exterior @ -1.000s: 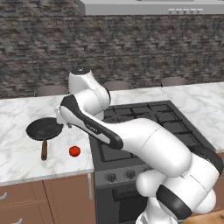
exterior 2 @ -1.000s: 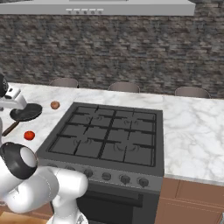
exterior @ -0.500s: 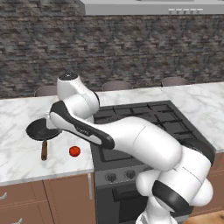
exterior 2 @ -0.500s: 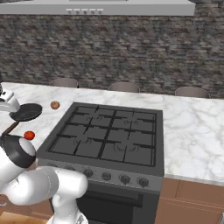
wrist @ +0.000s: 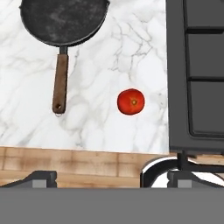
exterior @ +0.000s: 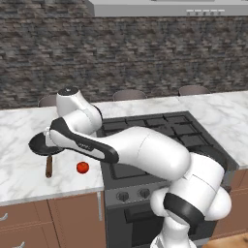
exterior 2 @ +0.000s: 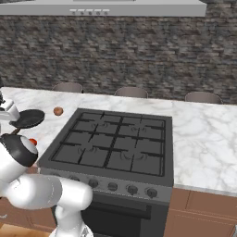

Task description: Place the pan on the front right burner on the stove. Then place the tomato and the onion in the pan and turn on the front right burner.

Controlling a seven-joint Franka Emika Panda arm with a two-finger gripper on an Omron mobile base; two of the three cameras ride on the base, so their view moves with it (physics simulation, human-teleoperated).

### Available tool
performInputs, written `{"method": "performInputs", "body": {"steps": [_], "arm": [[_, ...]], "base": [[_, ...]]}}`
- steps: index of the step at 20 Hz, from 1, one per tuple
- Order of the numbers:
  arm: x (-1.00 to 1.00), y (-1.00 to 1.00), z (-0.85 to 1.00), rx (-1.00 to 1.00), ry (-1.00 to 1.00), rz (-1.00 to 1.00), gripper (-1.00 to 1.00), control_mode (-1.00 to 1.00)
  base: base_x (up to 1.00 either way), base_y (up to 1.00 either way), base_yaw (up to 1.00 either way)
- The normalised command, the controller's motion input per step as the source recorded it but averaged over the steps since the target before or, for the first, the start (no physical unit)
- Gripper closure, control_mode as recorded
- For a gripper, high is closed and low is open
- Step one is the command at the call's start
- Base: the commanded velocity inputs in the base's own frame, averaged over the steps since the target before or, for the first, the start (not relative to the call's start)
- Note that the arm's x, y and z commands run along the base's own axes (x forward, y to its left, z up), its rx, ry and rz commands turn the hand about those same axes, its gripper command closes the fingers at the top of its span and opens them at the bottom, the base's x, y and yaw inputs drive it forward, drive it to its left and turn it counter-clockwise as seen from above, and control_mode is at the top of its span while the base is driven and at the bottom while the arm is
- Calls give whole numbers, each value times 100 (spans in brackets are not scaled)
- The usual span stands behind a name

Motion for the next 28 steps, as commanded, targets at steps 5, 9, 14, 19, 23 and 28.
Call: {"method": "performInputs", "body": {"steps": [5,9,14,19,23,28], "arm": [[27,15,-22,0,0,0,-100,-100],[19,15,-22,0,0,0,-100,-100],[10,16,-27,0,0,0,-100,-100],[14,15,-27,0,0,0,-100,-100],[15,16,-24,0,3,0,-100,-100],[13,22,-19,0,5,0,-100,-100]], "base": [[0,0,0],[0,0,0],[0,0,0],[0,0,0],[0,0,0],[0,0,0]]}}
